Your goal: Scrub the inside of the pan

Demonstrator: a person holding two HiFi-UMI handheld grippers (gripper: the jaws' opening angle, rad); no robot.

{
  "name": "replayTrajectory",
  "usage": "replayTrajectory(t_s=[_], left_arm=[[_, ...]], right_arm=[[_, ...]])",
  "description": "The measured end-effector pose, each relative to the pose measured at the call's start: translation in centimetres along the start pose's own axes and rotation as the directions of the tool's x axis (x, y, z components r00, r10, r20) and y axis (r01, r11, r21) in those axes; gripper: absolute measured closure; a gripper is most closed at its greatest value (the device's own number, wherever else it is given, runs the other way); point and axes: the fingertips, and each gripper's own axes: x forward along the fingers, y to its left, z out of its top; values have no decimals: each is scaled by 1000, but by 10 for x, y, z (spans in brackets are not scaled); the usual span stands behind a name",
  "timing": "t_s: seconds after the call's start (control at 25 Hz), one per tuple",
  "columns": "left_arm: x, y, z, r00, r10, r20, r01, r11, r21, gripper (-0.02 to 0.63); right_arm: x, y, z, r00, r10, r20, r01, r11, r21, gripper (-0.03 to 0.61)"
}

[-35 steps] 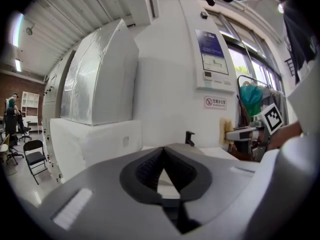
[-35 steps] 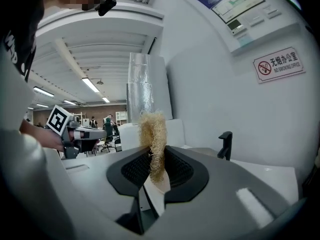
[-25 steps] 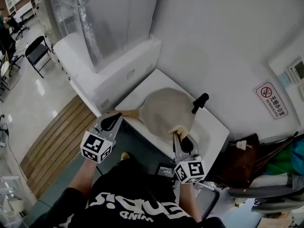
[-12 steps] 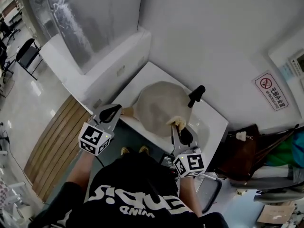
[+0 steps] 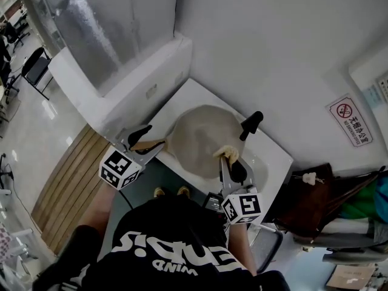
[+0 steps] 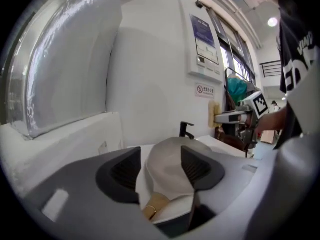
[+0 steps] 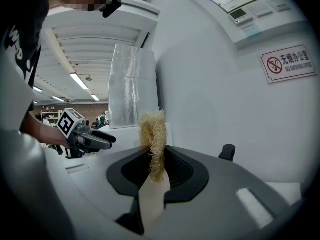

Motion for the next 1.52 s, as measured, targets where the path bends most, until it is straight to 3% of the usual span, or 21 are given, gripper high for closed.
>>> replayTrajectory(t_s=[0.2, 0.36, 0.6, 0.8, 0.92, 1.16, 1.36, 1.52], left_arm=[[15, 2, -28, 989, -59, -139, 66, 997, 46, 388], [32, 2, -61, 958, -90, -271, 123, 987, 105, 388], [54, -1, -125, 867, -124, -483, 227, 961, 159, 388], [62, 2, -168, 797, -140, -588, 285, 944, 163, 388], [65, 1, -184, 766, -146, -626, 308, 938, 158, 388], [74, 6, -196, 739, -130, -661, 316, 933, 170, 391], [74, 6, -196, 700, -161, -696, 361, 920, 150, 408], [73, 3, -197, 697, -162, -699, 375, 913, 161, 417]], right_arm=[[8, -4, -2, 1000, 8, -4, -8, 1000, 8, 504], [15, -3, -5, 1000, 22, -11, -22, 1000, 9, 504], [23, -1, -7, 999, 48, -24, -48, 999, 2, 503], [27, -2, -9, 998, 55, -34, -55, 999, 4, 503], [28, -5, -11, 998, 54, -39, -54, 999, 8, 503], [31, -9, -19, 997, 50, -62, -49, 999, 17, 503], [31, -12, -22, 997, 42, -70, -40, 999, 22, 503], [27, -16, -26, 997, 29, -77, -28, 999, 25, 503]])
